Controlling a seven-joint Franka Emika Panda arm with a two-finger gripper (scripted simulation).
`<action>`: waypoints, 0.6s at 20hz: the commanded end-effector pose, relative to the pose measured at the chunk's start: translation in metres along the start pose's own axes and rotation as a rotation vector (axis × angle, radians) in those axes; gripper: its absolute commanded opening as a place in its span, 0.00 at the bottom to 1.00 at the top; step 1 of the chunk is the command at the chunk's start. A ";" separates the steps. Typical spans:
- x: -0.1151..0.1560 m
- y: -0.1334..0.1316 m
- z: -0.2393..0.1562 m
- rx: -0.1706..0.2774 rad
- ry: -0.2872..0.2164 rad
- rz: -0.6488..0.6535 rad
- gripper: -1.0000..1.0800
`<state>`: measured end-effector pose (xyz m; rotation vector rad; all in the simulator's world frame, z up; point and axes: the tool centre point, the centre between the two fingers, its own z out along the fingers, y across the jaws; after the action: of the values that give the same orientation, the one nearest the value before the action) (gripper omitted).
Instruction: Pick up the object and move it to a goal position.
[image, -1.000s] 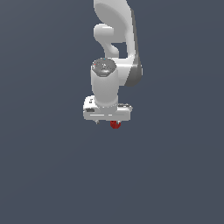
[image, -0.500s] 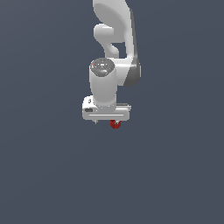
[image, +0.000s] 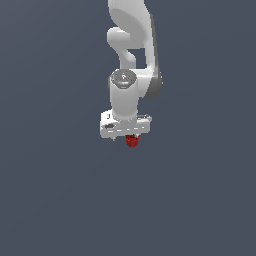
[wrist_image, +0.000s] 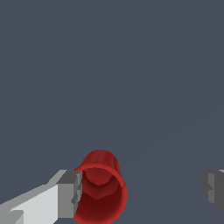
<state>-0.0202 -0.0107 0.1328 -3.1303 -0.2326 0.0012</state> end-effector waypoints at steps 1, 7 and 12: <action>-0.009 -0.008 0.007 -0.001 0.000 -0.068 0.96; -0.031 -0.026 0.024 -0.003 0.000 -0.230 0.96; -0.043 -0.035 0.032 -0.003 0.000 -0.316 0.96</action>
<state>-0.0643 0.0156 0.1034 -3.0660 -0.6845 0.0016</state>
